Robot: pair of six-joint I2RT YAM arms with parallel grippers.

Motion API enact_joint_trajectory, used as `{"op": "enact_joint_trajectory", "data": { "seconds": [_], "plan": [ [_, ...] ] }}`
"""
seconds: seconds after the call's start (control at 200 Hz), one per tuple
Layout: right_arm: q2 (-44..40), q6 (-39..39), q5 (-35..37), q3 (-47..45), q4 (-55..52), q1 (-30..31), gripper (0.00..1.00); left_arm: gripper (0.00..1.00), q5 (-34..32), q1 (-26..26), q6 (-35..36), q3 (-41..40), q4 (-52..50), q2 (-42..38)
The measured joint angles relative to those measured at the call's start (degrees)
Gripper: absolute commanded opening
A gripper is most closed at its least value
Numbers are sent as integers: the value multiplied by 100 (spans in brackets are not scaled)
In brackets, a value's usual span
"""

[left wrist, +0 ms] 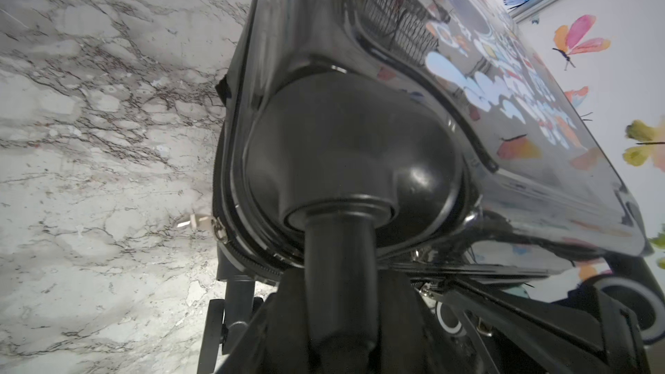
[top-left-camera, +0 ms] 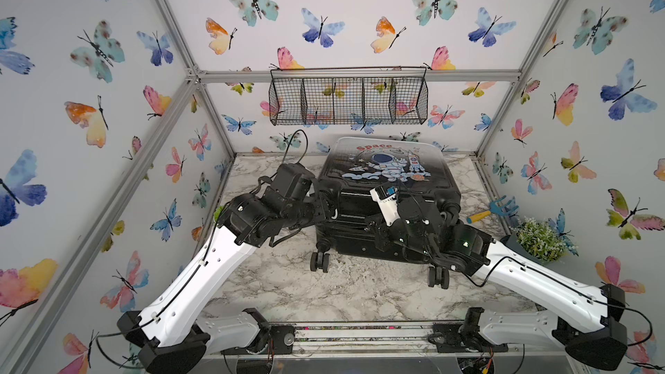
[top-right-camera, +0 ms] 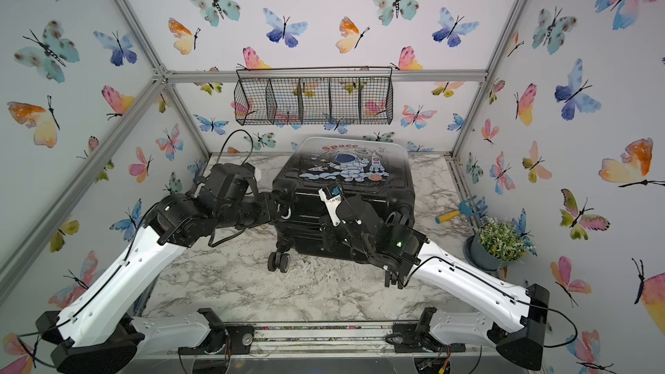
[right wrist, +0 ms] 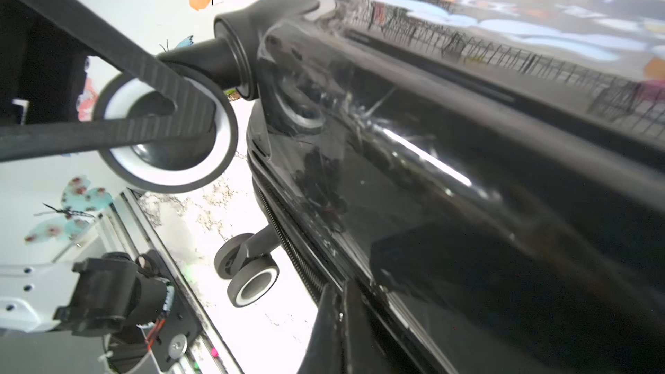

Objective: Close the suitcase zippers
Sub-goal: Zip the zipper on the suitcase.

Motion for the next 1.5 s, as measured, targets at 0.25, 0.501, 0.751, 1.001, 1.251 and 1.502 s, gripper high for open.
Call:
{"op": "enact_joint_trajectory", "data": {
  "seconds": [0.25,0.501,0.751,1.001,1.251,1.502],
  "plan": [
    [-90,-361,33,35,-887,-7,3,0,765,-192,-323,-407,509,96],
    [-85,85,249,-101,-1478,-11,3,0,942,-610,-466,-221,573,822],
    [-223,435,629,-402,-1335,105,2,0,1403,-420,-28,396,133,1401],
    [-861,-291,1272,-417,-1049,227,3,0,1797,-111,9,1300,-111,1648],
    [-892,-645,1530,-13,-1110,413,3,0,1958,472,175,1672,-160,1552],
    [-866,-874,1471,35,-1029,487,3,0,1956,614,691,1711,-205,1519]
  ]
}}
